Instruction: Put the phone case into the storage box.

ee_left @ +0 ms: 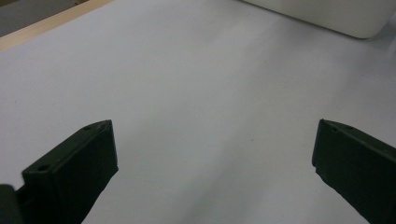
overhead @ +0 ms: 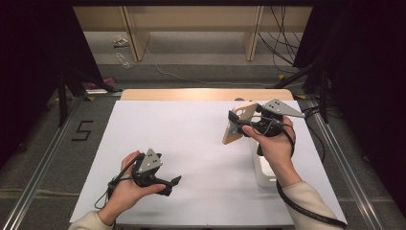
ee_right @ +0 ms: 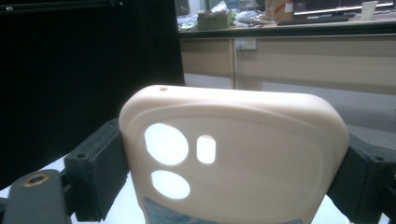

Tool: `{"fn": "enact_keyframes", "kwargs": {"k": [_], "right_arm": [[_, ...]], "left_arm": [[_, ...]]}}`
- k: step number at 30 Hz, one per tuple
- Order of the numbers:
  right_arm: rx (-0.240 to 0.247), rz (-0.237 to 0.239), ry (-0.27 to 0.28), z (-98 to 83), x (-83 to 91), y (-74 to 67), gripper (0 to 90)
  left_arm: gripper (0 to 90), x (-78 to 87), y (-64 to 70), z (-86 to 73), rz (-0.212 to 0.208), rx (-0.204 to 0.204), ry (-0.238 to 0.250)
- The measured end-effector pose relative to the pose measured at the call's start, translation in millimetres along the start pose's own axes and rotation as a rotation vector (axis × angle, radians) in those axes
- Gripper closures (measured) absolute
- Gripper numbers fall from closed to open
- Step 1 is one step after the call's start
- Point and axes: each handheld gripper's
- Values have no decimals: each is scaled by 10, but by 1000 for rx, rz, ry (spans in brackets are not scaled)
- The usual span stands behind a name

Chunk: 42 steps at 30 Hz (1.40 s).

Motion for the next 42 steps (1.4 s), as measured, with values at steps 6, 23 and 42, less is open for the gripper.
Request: {"fn": "enact_keyframes", "kwargs": {"k": [6,23,42], "right_arm": [[-1,-7,-1,1,5,21,128],[-6,-37,10,44,43,108,128],[-9,-74,26,103,95,215,128]], "left_arm": [[0,1,0,0,1,2,1],[0,1,-2,-1,2,5,1],[0,2,-3,0,2,6,3]]}}
Point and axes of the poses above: each handheld gripper's, and its own axes: x roughly backward along the jaws, z roughly out of its top, y roughly to its right, and after that the axes turned 15 degrees about y, right-handed
